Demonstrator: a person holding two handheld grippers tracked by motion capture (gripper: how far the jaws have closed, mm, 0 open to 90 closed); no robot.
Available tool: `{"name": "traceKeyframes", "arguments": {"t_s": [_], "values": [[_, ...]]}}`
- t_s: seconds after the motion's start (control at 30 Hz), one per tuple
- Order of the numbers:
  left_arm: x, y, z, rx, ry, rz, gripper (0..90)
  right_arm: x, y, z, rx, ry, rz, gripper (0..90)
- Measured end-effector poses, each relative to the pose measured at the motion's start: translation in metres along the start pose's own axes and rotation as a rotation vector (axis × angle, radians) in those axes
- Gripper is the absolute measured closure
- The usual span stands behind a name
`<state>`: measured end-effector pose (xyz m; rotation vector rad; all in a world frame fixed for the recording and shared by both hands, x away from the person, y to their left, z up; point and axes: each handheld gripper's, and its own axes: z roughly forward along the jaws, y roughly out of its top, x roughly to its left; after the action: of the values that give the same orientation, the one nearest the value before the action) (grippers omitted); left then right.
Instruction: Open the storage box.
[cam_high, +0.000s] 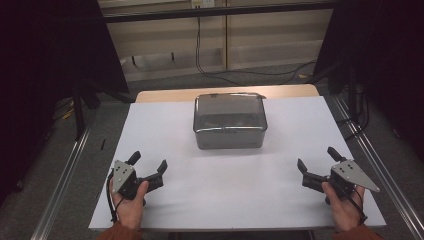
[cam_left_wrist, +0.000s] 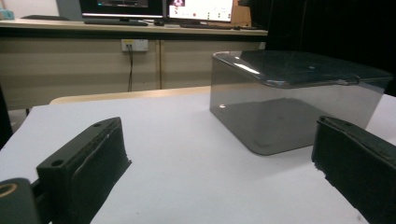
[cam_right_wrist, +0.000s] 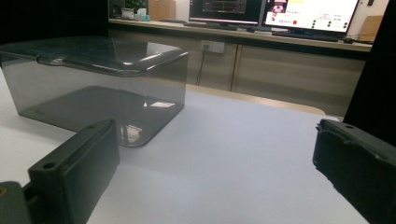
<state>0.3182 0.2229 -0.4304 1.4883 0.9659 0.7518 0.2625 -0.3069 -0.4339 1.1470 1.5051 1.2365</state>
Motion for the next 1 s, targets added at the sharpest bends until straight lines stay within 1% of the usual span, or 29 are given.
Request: {"name": "traceKeyframes", "arguments": {"t_s": [0.03,0.17,0.23,0.3,0.37,0.43,0.53,0.67,0.73,0.77,0.8,0.93,1.0], "values": [[0.001,0.000,0.000,0.007,-0.003,-0.005,2.9,0.000,0.000,0.000,0.003,0.001,0.002,0.0],[-0.001,0.000,-0.001,0.008,-0.014,-0.015,3.9,0.000,-0.001,0.000,0.011,0.007,0.010,0.1],[-0.002,0.000,-0.001,0.008,-0.010,-0.015,3.9,0.000,-0.001,0.000,0.016,0.008,0.014,0.1],[-0.003,0.000,0.000,0.018,-0.015,-0.005,4.0,0.000,-0.002,0.001,0.016,0.014,0.016,0.0],[-0.004,0.000,0.000,0.021,-0.004,0.009,4.0,0.001,-0.001,0.001,0.016,0.019,0.012,0.0],[-0.004,0.000,0.000,0.022,-0.004,0.015,4.0,0.001,-0.001,0.001,0.014,0.024,0.010,0.0],[-0.005,-0.001,-0.001,0.019,-0.008,-0.005,4.0,0.003,-0.001,0.003,0.001,0.037,0.017,0.0],[-0.005,-0.002,-0.002,0.021,-0.011,-0.001,3.9,0.005,-0.001,0.004,0.003,0.048,0.016,0.0],[-0.007,-0.002,-0.003,0.019,-0.012,0.003,3.8,0.008,0.000,0.005,0.007,0.068,0.019,0.0],[-0.007,-0.002,-0.003,0.019,-0.012,0.003,3.8,0.008,0.000,0.005,0.008,0.070,0.013,0.0],[-0.008,-0.002,-0.003,0.020,-0.021,0.008,3.8,0.009,0.000,0.006,0.006,0.073,0.014,0.0],[-0.009,-0.002,-0.001,0.022,-0.028,0.004,3.7,0.013,0.000,0.010,0.010,0.091,0.021,0.0],[-0.010,-0.002,-0.001,0.023,-0.036,0.012,3.7,0.015,0.001,0.012,0.004,0.096,0.017,0.0]]}}
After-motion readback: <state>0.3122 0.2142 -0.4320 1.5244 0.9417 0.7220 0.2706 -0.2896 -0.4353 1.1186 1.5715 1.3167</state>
